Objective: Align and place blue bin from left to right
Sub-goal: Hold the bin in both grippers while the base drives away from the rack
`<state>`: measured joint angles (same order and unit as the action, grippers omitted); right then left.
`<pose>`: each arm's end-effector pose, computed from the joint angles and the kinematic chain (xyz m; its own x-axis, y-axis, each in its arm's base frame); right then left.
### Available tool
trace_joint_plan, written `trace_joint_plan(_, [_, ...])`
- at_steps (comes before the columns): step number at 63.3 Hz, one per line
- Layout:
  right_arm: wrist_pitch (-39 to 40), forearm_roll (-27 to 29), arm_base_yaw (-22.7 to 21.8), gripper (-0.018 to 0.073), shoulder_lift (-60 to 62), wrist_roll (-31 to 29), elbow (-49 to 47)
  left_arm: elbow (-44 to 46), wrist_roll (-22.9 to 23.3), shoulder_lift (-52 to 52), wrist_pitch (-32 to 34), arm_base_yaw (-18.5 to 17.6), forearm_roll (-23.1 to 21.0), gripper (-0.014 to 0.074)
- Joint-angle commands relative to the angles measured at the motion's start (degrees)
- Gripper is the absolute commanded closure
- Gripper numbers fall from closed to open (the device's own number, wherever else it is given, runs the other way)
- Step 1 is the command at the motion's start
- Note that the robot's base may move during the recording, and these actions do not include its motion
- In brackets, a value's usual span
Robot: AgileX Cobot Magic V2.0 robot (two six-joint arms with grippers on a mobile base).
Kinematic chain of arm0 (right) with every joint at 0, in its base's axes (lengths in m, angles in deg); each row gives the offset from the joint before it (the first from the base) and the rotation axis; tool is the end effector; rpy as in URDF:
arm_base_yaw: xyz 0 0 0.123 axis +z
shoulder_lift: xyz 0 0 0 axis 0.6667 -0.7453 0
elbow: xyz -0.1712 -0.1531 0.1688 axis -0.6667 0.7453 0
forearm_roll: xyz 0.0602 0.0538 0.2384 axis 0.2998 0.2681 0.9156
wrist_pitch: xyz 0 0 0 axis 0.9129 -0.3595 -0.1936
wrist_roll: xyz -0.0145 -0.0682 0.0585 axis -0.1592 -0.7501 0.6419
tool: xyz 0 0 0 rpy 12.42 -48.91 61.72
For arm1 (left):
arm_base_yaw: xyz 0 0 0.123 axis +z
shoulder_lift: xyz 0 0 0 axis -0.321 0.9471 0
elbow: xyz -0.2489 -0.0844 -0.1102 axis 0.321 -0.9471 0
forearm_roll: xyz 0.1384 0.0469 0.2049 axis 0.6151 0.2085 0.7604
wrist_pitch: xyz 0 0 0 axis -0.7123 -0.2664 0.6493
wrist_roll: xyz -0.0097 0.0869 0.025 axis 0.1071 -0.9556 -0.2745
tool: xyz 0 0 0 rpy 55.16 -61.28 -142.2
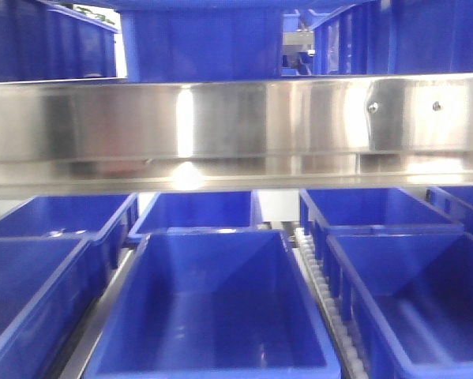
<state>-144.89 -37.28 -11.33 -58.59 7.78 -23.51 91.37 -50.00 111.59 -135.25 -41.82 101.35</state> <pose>0.2590 0.1374 0.4938 -0.6514 -0.1936 -0.7336 -0.3092 0.9507 0.0237 0.2598 -0.0911 0.4980 -0.5689 0.0339 -0.8217 0.1256 0.9910 -0.0461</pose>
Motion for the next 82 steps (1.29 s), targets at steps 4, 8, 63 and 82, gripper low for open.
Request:
trace_joint_plan(4, [4.88,-1.35,0.00,0.0629,1.45,-2.46,-0.74,0.58,-1.14,-1.10,5.22,-0.22,1.14,0.0608])
trace_joint_plan(8, [4.88,-1.35,0.00,0.0629,1.45,-2.46,-0.74,0.58,-1.14,-1.10,5.22,-0.22,1.14,0.0608])
trace_joint_plan(63, [4.88,-1.35,0.00,0.0629,1.45,-2.46,-0.74,0.58,-1.14,-1.10,5.22,-0.22,1.14,0.0608])
trace_joint_plan(82, [4.88,-1.35,0.00,0.0629,1.45,-2.46,-0.74,0.58,-1.14,-1.10,5.22,-0.22,1.14,0.0608])
